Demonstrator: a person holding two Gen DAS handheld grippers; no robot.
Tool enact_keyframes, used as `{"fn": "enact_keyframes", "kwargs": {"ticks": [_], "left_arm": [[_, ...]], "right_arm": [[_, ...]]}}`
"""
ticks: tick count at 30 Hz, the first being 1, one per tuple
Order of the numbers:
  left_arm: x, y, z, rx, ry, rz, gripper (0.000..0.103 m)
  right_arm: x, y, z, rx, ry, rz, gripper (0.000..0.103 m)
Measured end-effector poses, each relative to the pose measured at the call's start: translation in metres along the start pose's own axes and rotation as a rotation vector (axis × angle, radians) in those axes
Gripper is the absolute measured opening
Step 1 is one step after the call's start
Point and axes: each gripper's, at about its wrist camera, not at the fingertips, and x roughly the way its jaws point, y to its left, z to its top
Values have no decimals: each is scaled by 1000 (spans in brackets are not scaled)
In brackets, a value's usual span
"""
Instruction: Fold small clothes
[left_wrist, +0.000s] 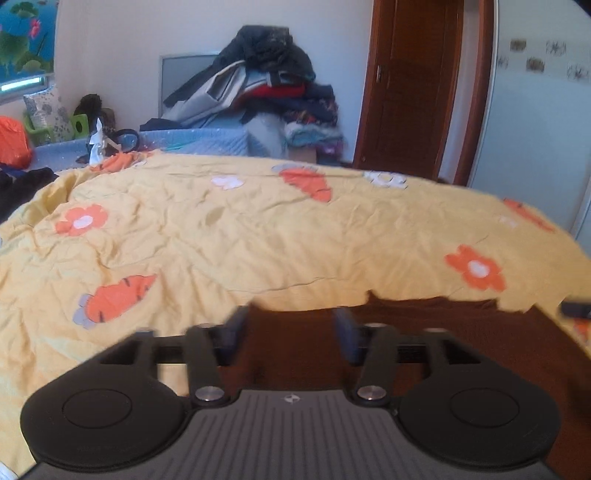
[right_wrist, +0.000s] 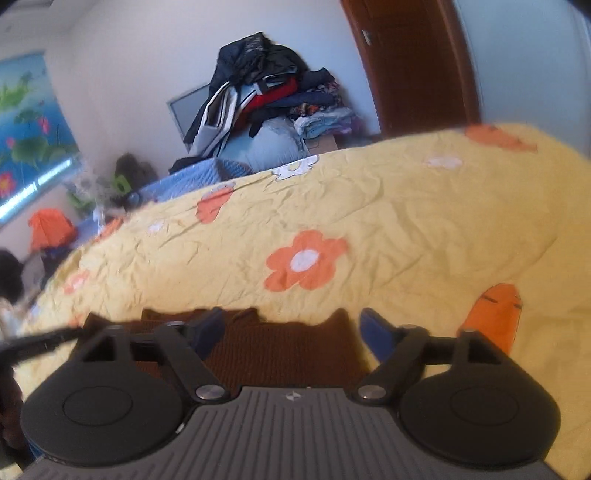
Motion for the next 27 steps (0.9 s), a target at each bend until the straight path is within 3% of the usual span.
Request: {"fn": "enact_keyframes", "kwargs": {"ticks": [1,3,5,8,10,13,16,18,20,21,24,27], "left_arm": [[-3,-7,-4,-10,-24,-1,80],[-4,-18,-13,11,-40,-6,80],[9,-32,-20,94,56,-19,80],[33,-44,-32,200,183,1,82],[35,-40,-39,208,140,13,92],[25,-32,-35,158,155,61,92],[2,-25,-45,154,120,50,92],[1,-24,-60,198,107,68,93],[-1,-20,-66,193,64,61,94],[0,-18,-64,183,71,61,94],[-14,-19,-55,207,88,113,94],[-54,-9,-60,202,31,42,94]], "right_arm": [[6,13,-7,-36,10,-45,102],[23,31,-20,-100,44,-125,101],[44,37,-35,-121,108,-185,103],[46,43,-50,-180,67,-213,103],[45,42,-47,-180,81,-213,103],[35,37,-41,-197,115,-198,103],[3,44,-45,-199,39,-228,103],[-6,51,-57,-241,29,-164,103],[7,53,-73,-275,78,-148,103],[4,50,-77,-261,32,-130,103],[2,42,-69,-250,65,-102,103],[-19,41,-68,-281,63,-174,103]]}}
